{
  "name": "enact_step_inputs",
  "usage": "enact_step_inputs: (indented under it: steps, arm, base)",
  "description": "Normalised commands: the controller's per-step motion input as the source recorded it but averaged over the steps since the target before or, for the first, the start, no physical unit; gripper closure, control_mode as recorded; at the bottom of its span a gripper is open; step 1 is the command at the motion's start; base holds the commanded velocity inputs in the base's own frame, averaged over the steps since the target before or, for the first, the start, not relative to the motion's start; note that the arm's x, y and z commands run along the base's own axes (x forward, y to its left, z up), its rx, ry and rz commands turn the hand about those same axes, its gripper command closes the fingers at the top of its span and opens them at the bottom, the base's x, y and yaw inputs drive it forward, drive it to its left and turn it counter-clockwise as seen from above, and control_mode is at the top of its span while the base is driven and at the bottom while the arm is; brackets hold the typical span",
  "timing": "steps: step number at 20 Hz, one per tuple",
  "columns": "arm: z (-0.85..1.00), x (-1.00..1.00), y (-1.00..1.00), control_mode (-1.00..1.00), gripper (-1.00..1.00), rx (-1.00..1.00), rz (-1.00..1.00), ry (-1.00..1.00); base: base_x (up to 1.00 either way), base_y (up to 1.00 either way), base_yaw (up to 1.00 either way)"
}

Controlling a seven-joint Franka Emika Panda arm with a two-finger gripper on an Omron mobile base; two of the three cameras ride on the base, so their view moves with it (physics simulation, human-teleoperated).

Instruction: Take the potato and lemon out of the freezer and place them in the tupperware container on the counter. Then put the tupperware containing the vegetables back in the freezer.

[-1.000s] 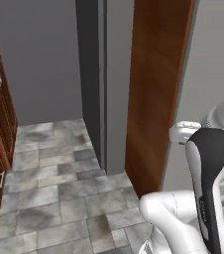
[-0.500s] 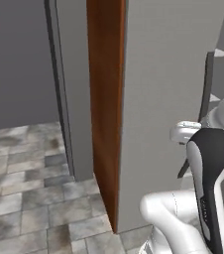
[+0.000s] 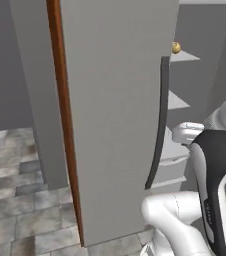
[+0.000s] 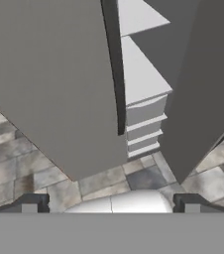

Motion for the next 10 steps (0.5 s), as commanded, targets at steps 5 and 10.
enact_step_inputs:
  steps: [5,10]
  arm:
    - [0.0,0.0,0.0,1.0,-1.0,0.0,0.0,0.0]
    - [0.0,0.0,0.0,1.0,-1.0,0.0,0.0,0.0]
  base:
    - [0.59,-0.64,0.0]
    - [0.61,-0.58,0.0]
